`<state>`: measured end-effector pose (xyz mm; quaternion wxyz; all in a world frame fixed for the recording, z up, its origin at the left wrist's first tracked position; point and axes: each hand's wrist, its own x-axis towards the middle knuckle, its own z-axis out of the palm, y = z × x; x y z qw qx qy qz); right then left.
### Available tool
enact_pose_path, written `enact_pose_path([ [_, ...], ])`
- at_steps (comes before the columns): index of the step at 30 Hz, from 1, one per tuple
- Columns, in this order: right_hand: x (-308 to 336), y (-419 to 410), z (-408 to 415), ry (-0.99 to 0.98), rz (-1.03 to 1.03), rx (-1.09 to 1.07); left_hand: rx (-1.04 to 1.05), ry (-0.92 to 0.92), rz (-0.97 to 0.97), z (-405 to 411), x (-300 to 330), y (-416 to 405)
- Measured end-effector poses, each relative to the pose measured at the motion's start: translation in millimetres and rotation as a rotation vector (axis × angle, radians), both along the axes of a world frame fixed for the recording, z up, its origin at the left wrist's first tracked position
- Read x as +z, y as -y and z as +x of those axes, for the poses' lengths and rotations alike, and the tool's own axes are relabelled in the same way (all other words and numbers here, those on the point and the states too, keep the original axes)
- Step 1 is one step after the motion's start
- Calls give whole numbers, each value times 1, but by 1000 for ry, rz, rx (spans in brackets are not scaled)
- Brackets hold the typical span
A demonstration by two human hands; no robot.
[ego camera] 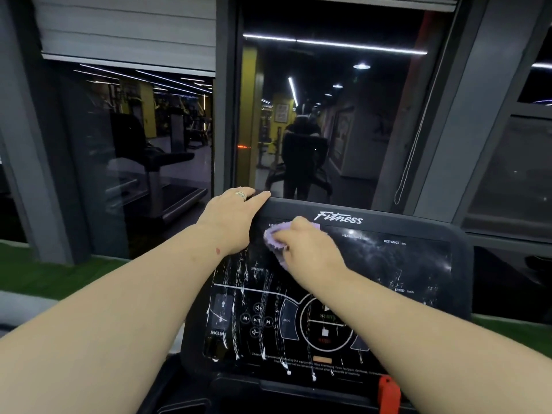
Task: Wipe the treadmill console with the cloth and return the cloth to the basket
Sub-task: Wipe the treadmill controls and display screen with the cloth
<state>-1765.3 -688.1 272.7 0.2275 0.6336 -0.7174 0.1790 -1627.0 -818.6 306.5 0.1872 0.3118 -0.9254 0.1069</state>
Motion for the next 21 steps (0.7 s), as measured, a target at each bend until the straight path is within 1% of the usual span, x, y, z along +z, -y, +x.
enact_pose_path([
  [2,-24,4,-1,35,99,73,4,-8,17,0,0,-1],
  [4,-34,-1,1,-29,246,163,-5,-23,26,1,0,-1],
  [5,-31,-2,1,-80,321,170,-6,-29,26,2,0,-1],
  [6,-21,-1,2,-92,330,179,-6,-29,24,2,1,0],
  [7,-13,4,0,-75,282,170,-7,-24,17,2,1,0],
  [9,0,15,-6,-105,123,96,-11,-11,13,2,1,2],
  [11,-12,18,-3,-63,65,88,-11,-6,9,2,0,4],
  [12,-24,16,0,-52,110,120,-13,-1,4,2,-1,4],
  [14,-38,6,9,-120,297,193,-12,-10,5,2,-3,4],
  [15,-33,3,12,-155,378,203,-11,-17,11,2,-3,4],
  [16,-23,7,10,-160,380,206,-12,-22,15,2,-4,5],
  [17,-13,14,5,-167,316,189,-16,-24,18,1,-4,7],
  [19,1,22,-1,-94,141,68,-24,-26,31,0,-5,9],
  [20,-4,22,-1,-61,92,52,-25,-23,35,1,-5,9],
  [21,-14,18,3,-62,111,79,-30,-19,36,2,-5,10],
])
